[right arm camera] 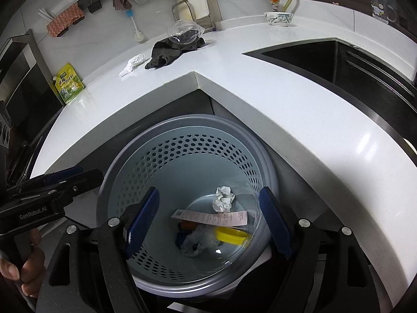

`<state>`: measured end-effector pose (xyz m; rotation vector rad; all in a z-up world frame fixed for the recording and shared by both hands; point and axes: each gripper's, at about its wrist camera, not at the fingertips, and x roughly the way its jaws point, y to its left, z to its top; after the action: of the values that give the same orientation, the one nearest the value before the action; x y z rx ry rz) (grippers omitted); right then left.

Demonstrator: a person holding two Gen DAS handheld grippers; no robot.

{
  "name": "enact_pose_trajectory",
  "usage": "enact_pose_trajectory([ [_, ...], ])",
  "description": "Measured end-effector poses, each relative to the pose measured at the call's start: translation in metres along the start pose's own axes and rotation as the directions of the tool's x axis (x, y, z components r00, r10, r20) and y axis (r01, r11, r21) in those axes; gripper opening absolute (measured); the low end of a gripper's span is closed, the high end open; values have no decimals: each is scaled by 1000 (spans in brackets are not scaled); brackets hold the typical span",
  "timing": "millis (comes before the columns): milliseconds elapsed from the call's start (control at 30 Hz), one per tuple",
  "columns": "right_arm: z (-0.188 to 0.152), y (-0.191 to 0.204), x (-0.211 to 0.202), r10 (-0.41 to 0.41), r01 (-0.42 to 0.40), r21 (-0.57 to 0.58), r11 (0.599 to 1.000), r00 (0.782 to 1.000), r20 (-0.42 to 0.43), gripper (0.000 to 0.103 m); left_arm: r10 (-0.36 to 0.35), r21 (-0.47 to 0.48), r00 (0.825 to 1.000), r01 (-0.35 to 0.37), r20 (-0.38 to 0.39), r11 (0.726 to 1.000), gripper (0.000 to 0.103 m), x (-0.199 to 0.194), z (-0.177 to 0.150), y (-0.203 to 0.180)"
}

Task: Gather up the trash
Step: 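Open both grippers to drop the receipt and lid into the bin, then move the left gripper to the white tissue while the right gripper approaches the clear cup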

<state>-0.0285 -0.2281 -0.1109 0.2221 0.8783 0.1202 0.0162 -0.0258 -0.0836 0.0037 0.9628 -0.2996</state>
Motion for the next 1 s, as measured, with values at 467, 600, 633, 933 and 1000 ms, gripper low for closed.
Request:
enact_pose_trajectory([
  [467,-1,1,-3,5,-5,-3,1000,1000,5,76,26,-3,1000,-26,18,1000,68,-7,1,2],
  [600,0,3,-5,5,-5,-9,1000,1000,11,76,31,-8,999,-31,24,999,71,-9,1,5],
  [633,0,3,-6,5,-5,-10,1000,1000,13,76,33,-8,999,-33,26,999,72,-10,1,5],
  [933,5,9,-11,3,-2,-27,1000,999,51,76,69,-33,995,-67,75,997,84,-18,11,18],
  [1000,7,11,-12,-6,8,-35,999,998,61,76,89,-35,992,-86,87,996,85,-20,14,22],
])
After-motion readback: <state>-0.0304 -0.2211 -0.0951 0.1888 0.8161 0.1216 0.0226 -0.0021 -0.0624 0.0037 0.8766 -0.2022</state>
